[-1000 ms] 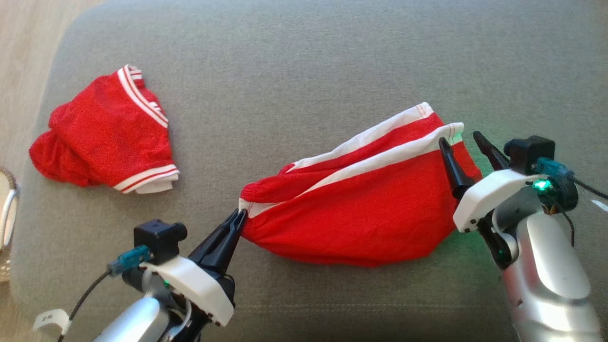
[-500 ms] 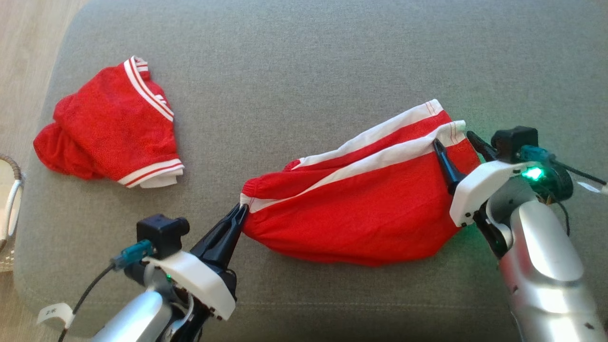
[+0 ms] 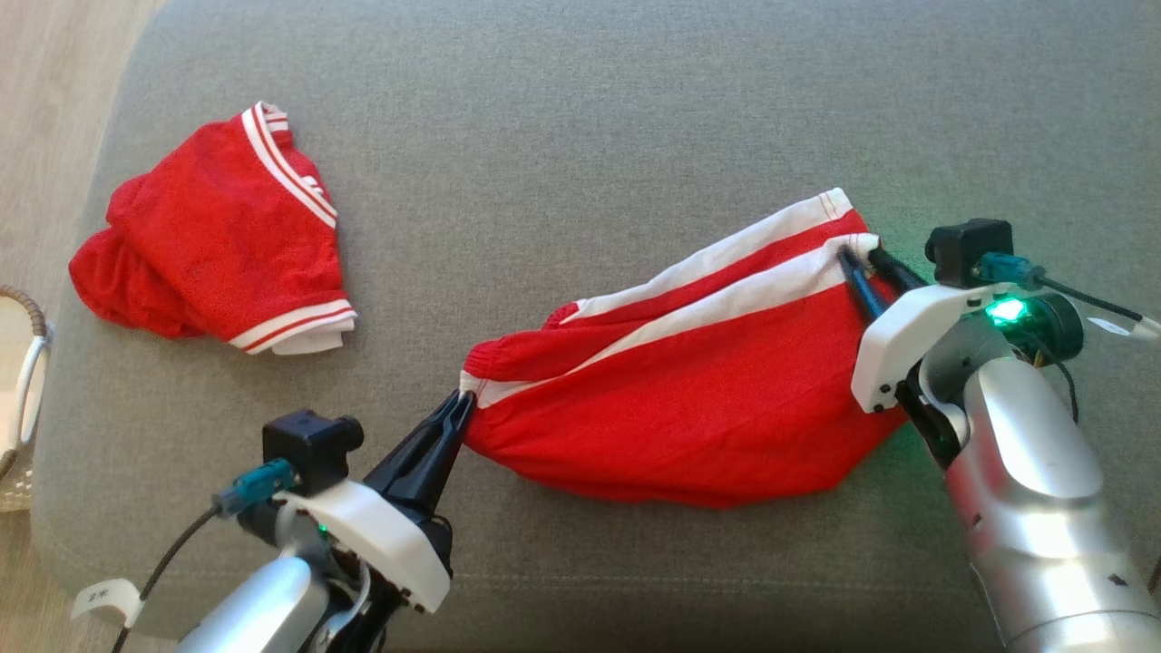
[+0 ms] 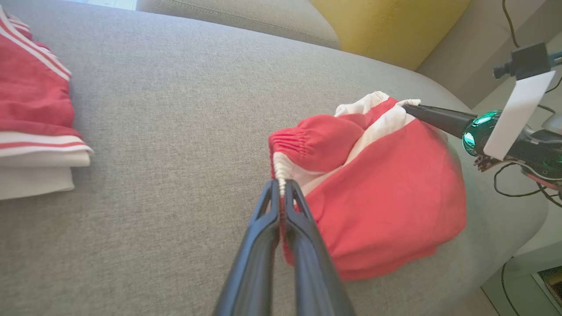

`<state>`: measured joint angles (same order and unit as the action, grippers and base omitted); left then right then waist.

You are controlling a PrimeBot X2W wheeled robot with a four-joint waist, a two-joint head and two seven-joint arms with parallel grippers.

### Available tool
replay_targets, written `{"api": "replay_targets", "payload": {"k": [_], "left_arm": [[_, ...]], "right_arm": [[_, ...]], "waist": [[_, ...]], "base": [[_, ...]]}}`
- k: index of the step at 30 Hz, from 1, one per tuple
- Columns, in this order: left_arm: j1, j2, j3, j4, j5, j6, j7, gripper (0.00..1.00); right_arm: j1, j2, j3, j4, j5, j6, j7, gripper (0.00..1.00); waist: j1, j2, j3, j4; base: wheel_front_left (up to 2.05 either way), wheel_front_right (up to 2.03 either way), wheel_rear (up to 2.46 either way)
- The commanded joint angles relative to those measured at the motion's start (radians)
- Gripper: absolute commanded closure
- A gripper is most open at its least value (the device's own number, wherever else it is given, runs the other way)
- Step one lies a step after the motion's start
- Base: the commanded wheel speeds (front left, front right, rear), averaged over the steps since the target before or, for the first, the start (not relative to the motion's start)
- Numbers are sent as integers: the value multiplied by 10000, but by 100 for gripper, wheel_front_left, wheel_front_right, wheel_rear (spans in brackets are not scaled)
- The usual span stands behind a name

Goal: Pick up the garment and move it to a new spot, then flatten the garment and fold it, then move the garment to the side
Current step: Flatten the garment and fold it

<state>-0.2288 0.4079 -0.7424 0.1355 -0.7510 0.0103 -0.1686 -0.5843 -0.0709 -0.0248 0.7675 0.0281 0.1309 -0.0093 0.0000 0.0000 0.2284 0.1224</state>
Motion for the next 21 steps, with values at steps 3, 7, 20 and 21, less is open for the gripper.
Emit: {"api": "replay_targets", "payload": {"k": [3,7,20,21], "left_arm": [[-421,286,385,-187,5,95,-76,100],[-345,248,611,-190,-64,229,-342,100],[-3987,-8,1588,367,-1247,-735,1075,100],[-4579,-62,1616,602,-1242,-809,1267,100]], "right_arm": [[-504,-82,331,-10,123,-2,-255,100],[-594,-158,199,46,154,-2,-589,100],[-2517,-629,-754,-1473,851,-2,-332,100],[-2864,-652,-777,-1531,841,-2,-272,100]], "waist": [[0,0,-35,5],[0,0,-230,-111],[0,0,-307,-1054],[0,0,-178,-1133]], "base": [[0,0,0],[0,0,0],[0,0,0],[0,0,0]]}}
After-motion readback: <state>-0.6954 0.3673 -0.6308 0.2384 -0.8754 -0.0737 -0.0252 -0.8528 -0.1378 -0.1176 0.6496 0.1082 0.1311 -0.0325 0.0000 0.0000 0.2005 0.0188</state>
